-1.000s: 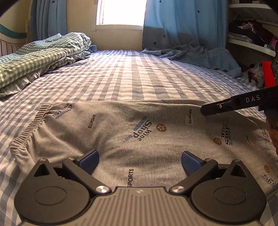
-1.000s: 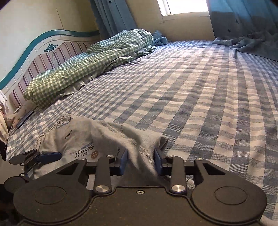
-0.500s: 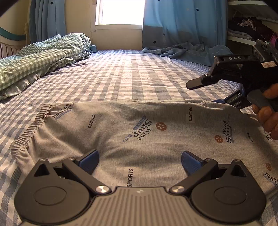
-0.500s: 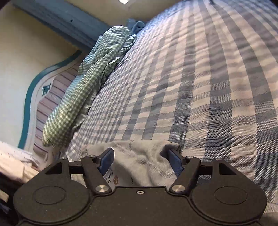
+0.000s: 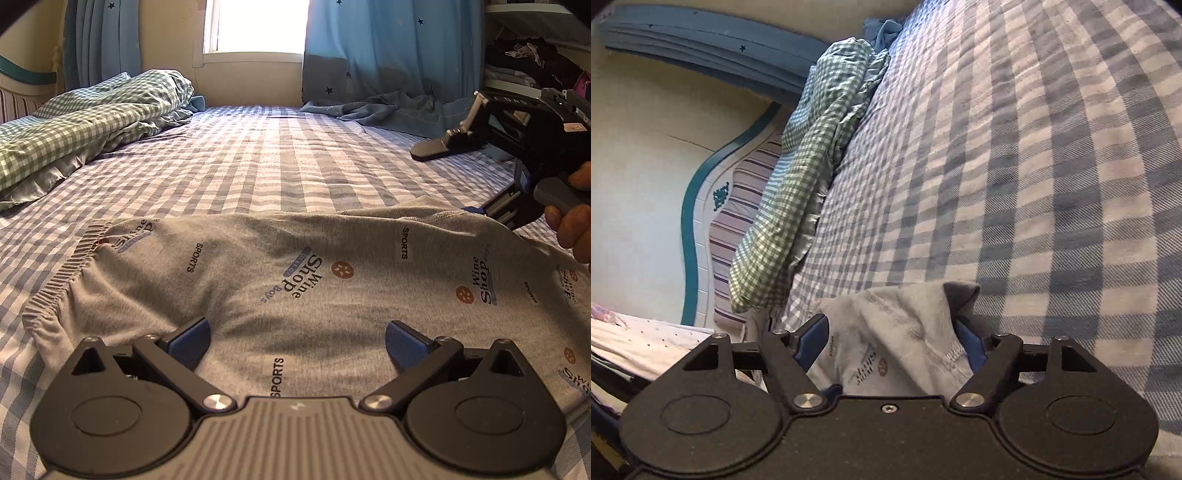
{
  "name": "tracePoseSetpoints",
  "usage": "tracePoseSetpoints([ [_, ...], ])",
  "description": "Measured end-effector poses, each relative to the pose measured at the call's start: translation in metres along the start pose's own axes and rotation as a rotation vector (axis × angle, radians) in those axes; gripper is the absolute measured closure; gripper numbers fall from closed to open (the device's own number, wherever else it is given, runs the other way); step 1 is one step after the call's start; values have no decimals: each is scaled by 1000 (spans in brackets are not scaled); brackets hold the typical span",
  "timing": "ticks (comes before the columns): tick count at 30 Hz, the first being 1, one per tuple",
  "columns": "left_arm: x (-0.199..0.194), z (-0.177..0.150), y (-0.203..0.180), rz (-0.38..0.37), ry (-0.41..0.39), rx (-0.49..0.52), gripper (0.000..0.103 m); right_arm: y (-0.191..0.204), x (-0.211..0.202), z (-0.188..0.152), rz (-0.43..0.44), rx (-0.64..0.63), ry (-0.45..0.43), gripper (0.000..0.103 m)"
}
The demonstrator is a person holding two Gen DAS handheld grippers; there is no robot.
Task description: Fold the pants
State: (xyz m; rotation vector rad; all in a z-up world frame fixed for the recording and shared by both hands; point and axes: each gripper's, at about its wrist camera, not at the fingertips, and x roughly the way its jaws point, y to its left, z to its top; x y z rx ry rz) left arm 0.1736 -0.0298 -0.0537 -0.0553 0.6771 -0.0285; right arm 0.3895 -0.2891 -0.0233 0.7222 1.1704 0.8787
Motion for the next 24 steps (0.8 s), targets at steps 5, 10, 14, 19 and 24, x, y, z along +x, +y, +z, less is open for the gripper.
tracePoseSetpoints([
  [5,0,0,0,2,0,2,0,-1,15,17,-9,29,-30,48],
  [10,0,0,0,1,0,1,0,7,24,16,-156,-83,-23,67],
  [14,1,0,0,1,0,2,0,13,18,9,-209,-152,-21,66],
  [19,1,-1,-1,2,0,3,0,13,13,3,-248,-163,0,75],
  [24,1,-1,-1,6,2,7,0,20,14,2,-306,-203,-80,100],
])
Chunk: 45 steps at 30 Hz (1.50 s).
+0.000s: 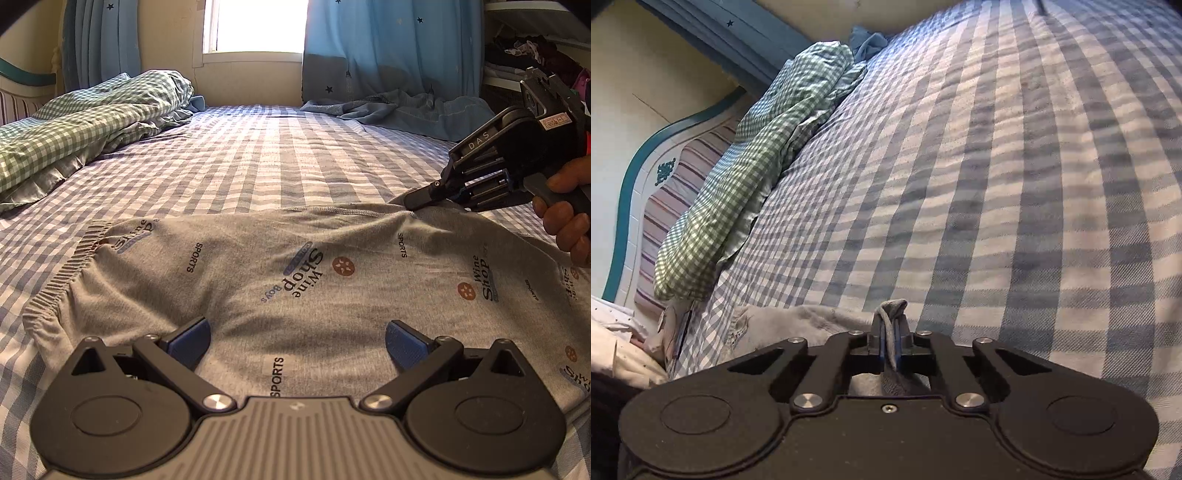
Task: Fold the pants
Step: 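Pull the pants edge flat with the right gripper and open it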
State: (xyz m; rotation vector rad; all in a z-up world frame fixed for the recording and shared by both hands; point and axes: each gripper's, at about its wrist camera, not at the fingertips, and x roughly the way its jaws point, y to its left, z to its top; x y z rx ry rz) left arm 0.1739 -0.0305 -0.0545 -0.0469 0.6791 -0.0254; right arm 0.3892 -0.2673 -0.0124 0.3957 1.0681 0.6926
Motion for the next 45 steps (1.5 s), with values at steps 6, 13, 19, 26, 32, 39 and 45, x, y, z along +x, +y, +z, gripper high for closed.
tracePoseSetpoints([
  [6,0,1,-2,7,4,9,0,-12,12,8,-40,23,-26,101],
  [13,0,1,-2,7,3,9,1,-24,13,1,-55,51,-57,96],
  [19,-1,1,-4,12,5,16,1,-2,-23,-14,-194,-72,-152,41],
  [26,-2,1,-5,17,6,22,1,28,-71,-84,-427,-318,-271,18],
  [32,-2,1,-5,18,6,22,1,8,-83,-148,-763,-435,-306,12],
  [39,-2,1,-4,22,9,27,0,-36,-134,-222,-1074,-416,-419,1],
  [45,-20,9,-42,-20,-46,65,0,-46,-163,-279,-1148,-452,-526,1],
])
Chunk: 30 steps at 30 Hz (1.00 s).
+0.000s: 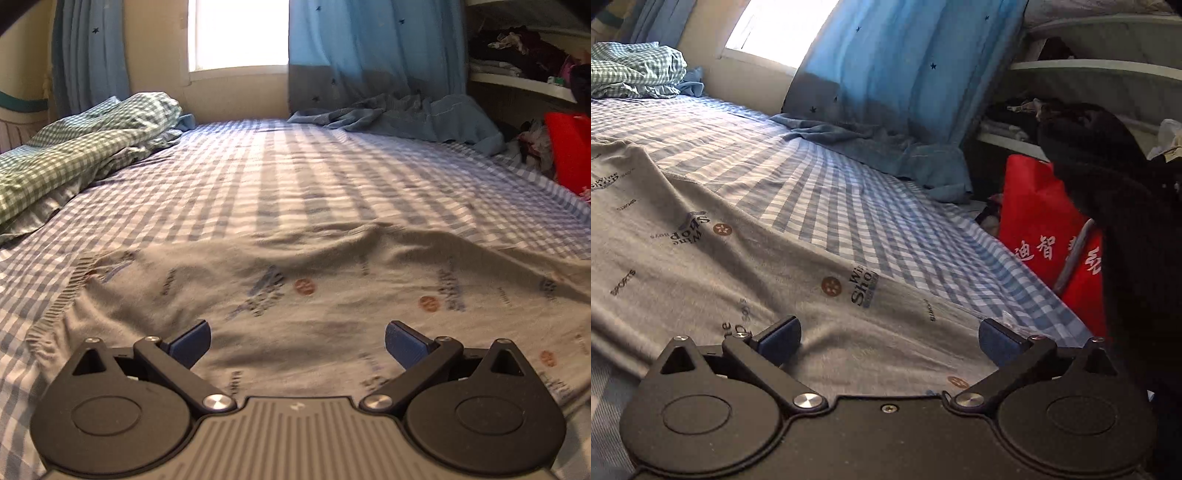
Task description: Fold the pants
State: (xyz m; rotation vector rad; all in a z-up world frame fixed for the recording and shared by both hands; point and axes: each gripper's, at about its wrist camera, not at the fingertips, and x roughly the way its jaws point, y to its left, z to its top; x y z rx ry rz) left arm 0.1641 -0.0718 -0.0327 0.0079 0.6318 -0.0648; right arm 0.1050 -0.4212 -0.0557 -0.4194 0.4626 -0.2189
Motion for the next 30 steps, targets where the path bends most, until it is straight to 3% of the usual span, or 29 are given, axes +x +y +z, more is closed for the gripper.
tracePoseSetpoints([
  [4,1,6,-64,-124,17,95,0,-6,-11,-18,28,-23,-50,1],
  [9,12,-13,-133,-128,78,264,1,-51,-9,-35,-25,44,-38,1],
  [12,9,-17,-149,-117,57,271,0,-97,-1,-56,-80,129,6,1],
  [15,12,-5,-170,-152,70,273,0,-144,7,-76,-105,276,70,1],
  [20,27,21,-235,-271,58,310,0,-194,18,-93,59,528,85,1],
  [27,61,33,-330,-411,37,376,0,-220,38,-92,225,678,91,1],
  [30,78,30,-359,-412,46,401,0,-237,47,-96,287,816,78,1],
])
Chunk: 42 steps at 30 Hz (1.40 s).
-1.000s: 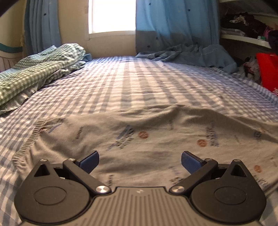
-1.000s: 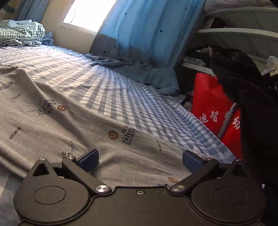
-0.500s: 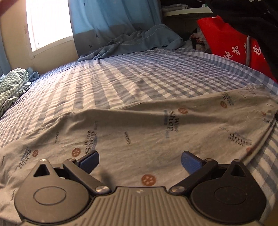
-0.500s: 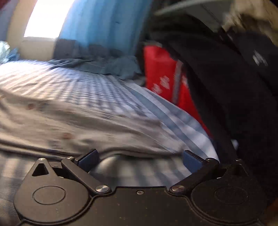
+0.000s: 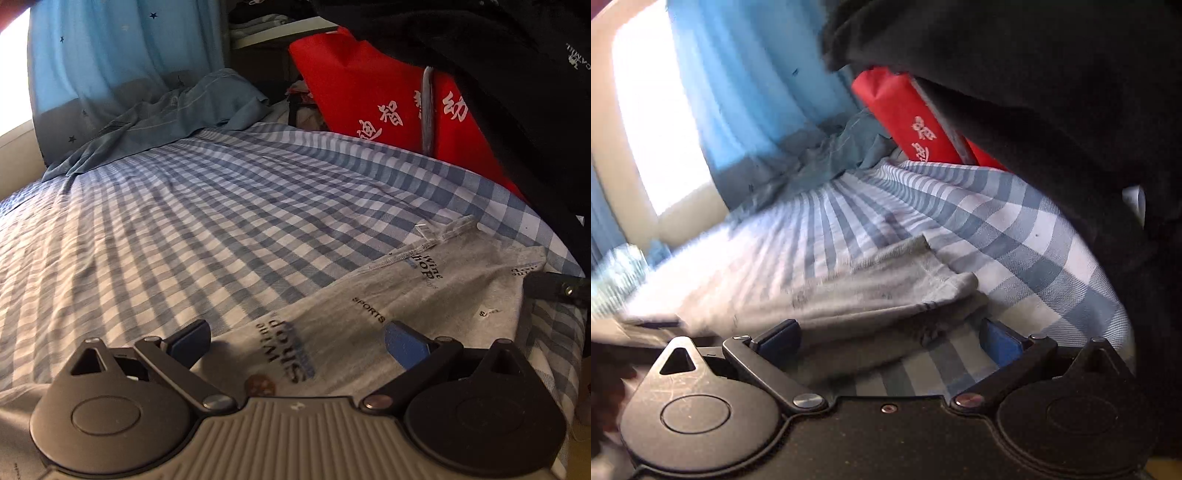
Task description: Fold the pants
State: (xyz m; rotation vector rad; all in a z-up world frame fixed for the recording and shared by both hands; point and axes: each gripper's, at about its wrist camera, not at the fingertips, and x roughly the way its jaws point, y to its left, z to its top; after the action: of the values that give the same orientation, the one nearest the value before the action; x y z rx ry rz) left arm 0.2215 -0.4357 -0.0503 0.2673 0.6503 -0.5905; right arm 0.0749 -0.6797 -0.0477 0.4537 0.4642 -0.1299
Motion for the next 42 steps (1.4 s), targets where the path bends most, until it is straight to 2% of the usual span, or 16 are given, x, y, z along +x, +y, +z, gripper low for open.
tracePoseSetpoints([
  [3,12,-3,-8,12,8,4,0,-17,-4,9,75,127,19,1],
  [7,11,-7,0,-27,-3,-48,1,-36,-9,13,149,235,46,1],
  [9,10,-8,3,-38,-4,-67,1,-39,-7,14,150,280,39,1],
  [13,11,-6,-2,-17,-6,-48,1,-28,-1,13,83,259,6,5],
  [15,11,-6,0,-24,-6,-56,1,-22,0,9,32,239,-27,14],
  [17,10,-6,2,-30,-8,-65,1,-19,-1,4,-27,231,-57,33],
  [21,10,-7,2,-29,-7,-65,1,-24,-5,-4,-79,290,-100,56],
  [23,10,-7,3,-33,-7,-69,1,-27,-5,-5,-107,309,-104,82],
  [25,8,-2,5,-52,13,-70,0,-27,-3,-5,-126,300,-106,93],
  [26,7,2,7,-70,32,-68,0,-25,-1,-4,-129,276,-118,97],
  [29,-2,19,16,-154,55,-115,1,-5,-3,-3,-158,123,-146,97],
  [31,-9,31,26,-277,56,-205,1,11,-4,-4,-166,24,-169,98],
  [34,-2,47,39,-491,113,-373,1,40,-6,-9,-187,-146,-192,98],
  [36,8,52,46,-590,148,-484,1,60,-8,-13,-191,-259,-197,98],
  [38,21,53,48,-657,179,-566,1,82,-9,-19,-194,-385,-196,98],
  [42,35,48,47,-761,240,-620,2,130,-8,-40,-199,-658,-183,98],
])
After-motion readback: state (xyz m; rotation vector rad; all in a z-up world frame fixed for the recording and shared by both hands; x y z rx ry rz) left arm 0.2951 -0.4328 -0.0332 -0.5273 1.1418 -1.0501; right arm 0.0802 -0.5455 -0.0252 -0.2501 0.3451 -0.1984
